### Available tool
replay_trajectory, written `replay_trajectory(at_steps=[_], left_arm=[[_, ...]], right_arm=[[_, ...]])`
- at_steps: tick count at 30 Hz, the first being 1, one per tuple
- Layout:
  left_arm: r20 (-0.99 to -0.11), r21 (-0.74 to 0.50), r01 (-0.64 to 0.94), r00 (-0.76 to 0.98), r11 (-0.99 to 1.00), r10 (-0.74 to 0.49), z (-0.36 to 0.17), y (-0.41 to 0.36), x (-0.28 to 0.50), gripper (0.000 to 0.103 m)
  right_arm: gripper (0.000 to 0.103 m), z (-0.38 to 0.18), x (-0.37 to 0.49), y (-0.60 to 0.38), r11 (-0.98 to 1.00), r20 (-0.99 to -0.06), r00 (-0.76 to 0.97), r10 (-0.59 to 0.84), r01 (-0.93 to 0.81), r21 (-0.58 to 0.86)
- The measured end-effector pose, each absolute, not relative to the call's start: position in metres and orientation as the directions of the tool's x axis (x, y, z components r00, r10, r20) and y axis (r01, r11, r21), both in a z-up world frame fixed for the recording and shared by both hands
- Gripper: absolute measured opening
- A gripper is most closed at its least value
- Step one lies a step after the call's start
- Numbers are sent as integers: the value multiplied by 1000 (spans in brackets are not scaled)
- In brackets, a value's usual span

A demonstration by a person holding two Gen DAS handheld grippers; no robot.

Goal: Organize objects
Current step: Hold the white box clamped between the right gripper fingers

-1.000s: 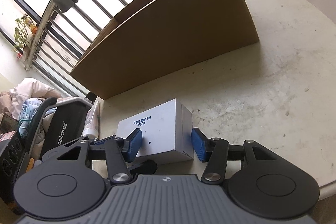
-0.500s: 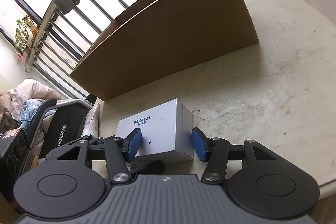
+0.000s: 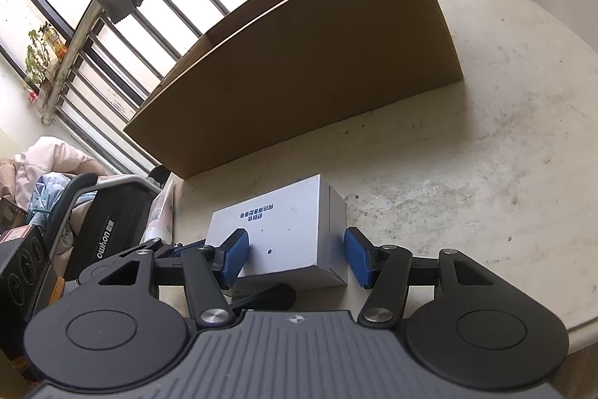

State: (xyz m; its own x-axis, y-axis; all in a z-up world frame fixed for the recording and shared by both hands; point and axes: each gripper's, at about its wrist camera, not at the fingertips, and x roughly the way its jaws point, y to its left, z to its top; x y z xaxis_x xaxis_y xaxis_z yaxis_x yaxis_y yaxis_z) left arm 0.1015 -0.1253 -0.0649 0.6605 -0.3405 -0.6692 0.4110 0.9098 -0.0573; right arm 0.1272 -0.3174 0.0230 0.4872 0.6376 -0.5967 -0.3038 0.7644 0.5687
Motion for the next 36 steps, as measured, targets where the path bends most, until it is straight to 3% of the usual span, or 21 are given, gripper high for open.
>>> replay_trajectory(at_steps=[36], left_arm=[[-655, -41, 389, 685, 920, -319, -53, -125, 104, 77]], right_arm=[[61, 29, 132, -311, 770, -595, 504, 626, -274, 576]])
